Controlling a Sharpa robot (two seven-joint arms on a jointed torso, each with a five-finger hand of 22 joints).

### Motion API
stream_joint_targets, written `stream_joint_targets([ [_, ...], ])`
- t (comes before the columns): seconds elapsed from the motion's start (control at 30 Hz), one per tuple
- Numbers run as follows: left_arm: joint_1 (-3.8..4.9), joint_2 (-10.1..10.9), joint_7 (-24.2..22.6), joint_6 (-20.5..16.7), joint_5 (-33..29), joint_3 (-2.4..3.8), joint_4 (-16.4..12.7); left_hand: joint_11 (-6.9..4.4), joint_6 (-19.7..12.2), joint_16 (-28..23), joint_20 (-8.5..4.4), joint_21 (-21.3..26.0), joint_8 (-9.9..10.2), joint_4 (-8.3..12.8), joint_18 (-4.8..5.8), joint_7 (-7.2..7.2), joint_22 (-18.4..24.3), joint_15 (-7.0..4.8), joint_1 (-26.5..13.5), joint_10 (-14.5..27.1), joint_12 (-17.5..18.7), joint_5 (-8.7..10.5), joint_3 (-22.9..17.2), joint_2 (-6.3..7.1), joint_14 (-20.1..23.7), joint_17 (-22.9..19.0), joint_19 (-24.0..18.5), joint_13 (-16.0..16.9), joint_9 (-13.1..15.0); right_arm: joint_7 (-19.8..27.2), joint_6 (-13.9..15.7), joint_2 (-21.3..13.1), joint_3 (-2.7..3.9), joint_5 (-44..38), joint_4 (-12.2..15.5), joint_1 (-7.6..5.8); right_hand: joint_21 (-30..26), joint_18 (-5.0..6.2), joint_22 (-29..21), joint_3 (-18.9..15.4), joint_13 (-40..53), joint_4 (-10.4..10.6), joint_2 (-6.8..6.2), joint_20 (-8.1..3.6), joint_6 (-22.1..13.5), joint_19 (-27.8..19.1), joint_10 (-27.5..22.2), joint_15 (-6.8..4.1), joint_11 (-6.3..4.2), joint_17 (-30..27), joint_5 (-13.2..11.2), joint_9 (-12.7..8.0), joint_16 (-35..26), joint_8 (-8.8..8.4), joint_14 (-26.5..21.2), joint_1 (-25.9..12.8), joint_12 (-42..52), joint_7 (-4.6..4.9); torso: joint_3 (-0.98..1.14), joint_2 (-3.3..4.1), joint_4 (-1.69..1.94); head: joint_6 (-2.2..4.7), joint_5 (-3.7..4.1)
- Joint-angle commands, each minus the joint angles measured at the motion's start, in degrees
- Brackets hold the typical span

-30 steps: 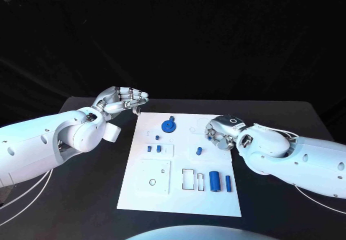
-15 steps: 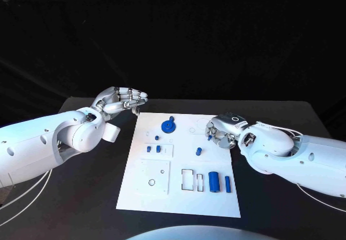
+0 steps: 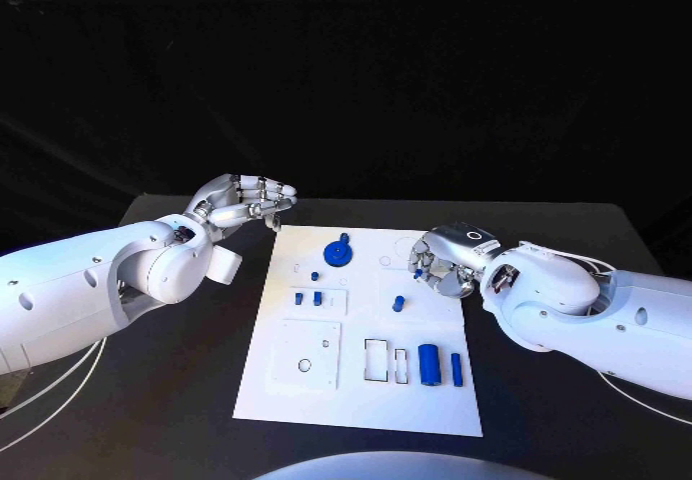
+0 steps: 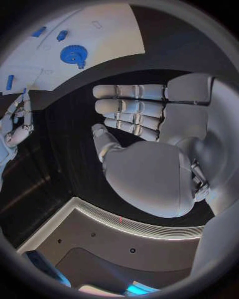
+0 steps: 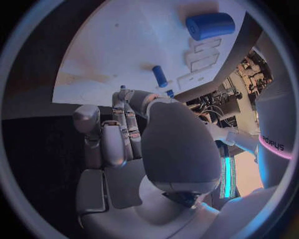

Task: Assemble the parts on the task board

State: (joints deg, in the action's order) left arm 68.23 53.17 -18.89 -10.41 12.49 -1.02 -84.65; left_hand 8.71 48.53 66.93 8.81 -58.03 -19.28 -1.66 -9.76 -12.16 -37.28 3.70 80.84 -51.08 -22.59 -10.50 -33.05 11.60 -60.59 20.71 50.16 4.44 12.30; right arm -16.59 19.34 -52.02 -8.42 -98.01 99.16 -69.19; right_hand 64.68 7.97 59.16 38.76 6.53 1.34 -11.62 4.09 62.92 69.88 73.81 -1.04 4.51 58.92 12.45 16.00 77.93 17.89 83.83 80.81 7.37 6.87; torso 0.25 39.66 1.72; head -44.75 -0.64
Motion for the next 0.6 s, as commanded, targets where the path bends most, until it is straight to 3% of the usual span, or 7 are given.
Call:
stream_joint_targets([
  [0.03,0.01,-0.16,-0.20,0.96,0.12,0.02,-0.01,-0.10,-0.52,-0.29,0.23,0.37,-0.19,0.33,-0.80,-0.05,0.08,0.12,-0.11,0.38,-0.38,-0.08,0.13,-0.07,0.46,-0.08,-0.14,-0.07,-0.08,-0.47,0.23,0.16,0.08,0.68,1.85,-0.24,0.14,-0.52,0.04,0.29,0.09,-0.23,-0.05,-0.01,0.36,-0.34,2.18,-0.43,-1.74,-0.13,0.22,0.09,0.35,0.27,1.50,-0.53,0.30,0.09,-0.02,0.00,-0.05,-0.12,-0.20],
  [0.33,-0.03,-0.58,-0.19,1.19,0.12,-0.01,0.31,-0.07,-0.62,-0.29,0.26,0.38,-0.22,0.36,-0.80,-0.08,0.09,0.16,-0.14,0.52,-0.43,-0.09,0.17,-0.06,0.51,-0.09,-0.17,-0.07,-0.10,-0.06,0.21,3.44,0.12,1.35,4.76,-0.46,0.12,-0.52,0.03,0.34,0.10,-0.24,-0.02,0.00,0.33,-0.39,2.17,-0.45,-1.74,-0.49,0.23,0.14,0.23,0.28,1.44,-0.62,0.27,0.09,-0.05,-0.06,0.07,-0.27,-0.85],
  [0.43,-0.04,-0.78,-0.20,1.26,0.11,-0.02,0.45,-0.07,-0.62,-0.29,0.26,0.38,-0.22,0.36,-0.80,-0.08,0.09,0.16,-0.14,0.52,-0.43,-0.09,0.17,-0.06,0.51,-0.09,-0.17,-0.07,-0.10,0.25,0.09,5.22,0.12,1.70,5.07,-0.37,0.10,-0.51,0.01,0.37,0.11,-0.26,0.00,0.01,0.31,-0.41,2.17,-0.47,-1.74,-0.63,0.23,0.16,0.18,0.28,1.42,-0.64,0.25,0.10,-0.08,-0.06,0.07,-0.41,-1.29],
  [0.6,-0.05,-1.09,-0.18,1.34,0.11,-0.03,0.66,-0.06,-0.64,-0.29,0.27,0.39,-0.25,0.37,-0.80,-0.09,0.09,0.17,-0.14,0.57,-0.45,-0.09,0.18,-0.07,0.53,-0.09,-0.19,-0.07,-0.10,0.68,-0.65,8.04,0.12,2.40,4.91,0.00,0.09,-0.51,0.01,0.44,0.13,-0.31,0.05,0.02,0.26,-0.46,2.16,-0.49,-1.75,-0.98,0.24,0.21,0.07,0.28,1.36,-0.70,0.21,0.11,-0.16,-0.08,0.03,-0.73,-2.68],
])
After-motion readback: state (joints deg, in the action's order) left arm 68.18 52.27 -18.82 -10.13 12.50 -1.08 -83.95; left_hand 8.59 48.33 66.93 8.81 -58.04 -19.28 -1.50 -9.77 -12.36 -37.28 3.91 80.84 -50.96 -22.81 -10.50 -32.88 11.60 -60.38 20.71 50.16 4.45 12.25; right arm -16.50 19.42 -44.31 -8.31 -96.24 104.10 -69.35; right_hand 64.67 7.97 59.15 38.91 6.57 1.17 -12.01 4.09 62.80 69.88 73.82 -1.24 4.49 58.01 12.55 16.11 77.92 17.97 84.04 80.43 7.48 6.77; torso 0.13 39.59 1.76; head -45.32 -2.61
